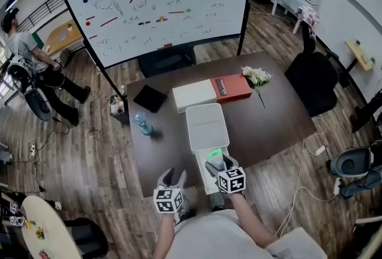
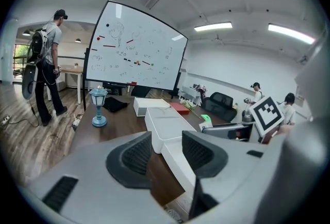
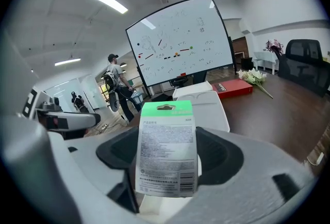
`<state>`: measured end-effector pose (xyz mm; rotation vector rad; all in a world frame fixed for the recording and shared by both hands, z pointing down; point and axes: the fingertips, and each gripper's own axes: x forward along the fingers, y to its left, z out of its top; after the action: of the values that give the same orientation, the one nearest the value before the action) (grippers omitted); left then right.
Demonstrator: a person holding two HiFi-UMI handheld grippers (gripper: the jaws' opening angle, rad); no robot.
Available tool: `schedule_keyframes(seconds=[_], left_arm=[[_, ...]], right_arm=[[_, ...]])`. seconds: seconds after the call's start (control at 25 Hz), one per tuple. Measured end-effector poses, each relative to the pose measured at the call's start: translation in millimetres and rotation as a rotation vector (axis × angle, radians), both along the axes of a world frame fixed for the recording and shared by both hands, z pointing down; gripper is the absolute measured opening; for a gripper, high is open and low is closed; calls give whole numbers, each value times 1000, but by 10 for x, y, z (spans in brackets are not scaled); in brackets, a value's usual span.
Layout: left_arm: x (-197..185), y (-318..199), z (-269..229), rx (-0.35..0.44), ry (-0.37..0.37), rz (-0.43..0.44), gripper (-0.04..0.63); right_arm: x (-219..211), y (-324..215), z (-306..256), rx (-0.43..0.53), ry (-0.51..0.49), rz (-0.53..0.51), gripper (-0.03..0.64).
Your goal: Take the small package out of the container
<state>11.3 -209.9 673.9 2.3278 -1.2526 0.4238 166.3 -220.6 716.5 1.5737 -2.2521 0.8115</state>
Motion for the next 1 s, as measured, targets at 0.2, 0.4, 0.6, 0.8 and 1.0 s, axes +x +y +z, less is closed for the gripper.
schedule_keyframes(seconds=[0.2, 0.4, 0.6, 0.8, 1.0], left_arm=[[108, -70, 8, 2, 8, 8, 173], [148, -128, 70, -7, 19, -23, 146], [422, -63, 121, 9, -6, 9, 72], [611, 25, 93, -10, 4, 94, 2], [709, 124, 40, 15, -12, 194, 2]], right_arm=[[36, 9, -125, 26, -26, 5, 348], [-58, 69, -136, 30, -36, -17, 348], [-43, 146, -209, 53, -45, -28, 348], [86, 130, -225, 46, -48, 12, 348], [106, 115, -199, 18, -104, 42, 347]])
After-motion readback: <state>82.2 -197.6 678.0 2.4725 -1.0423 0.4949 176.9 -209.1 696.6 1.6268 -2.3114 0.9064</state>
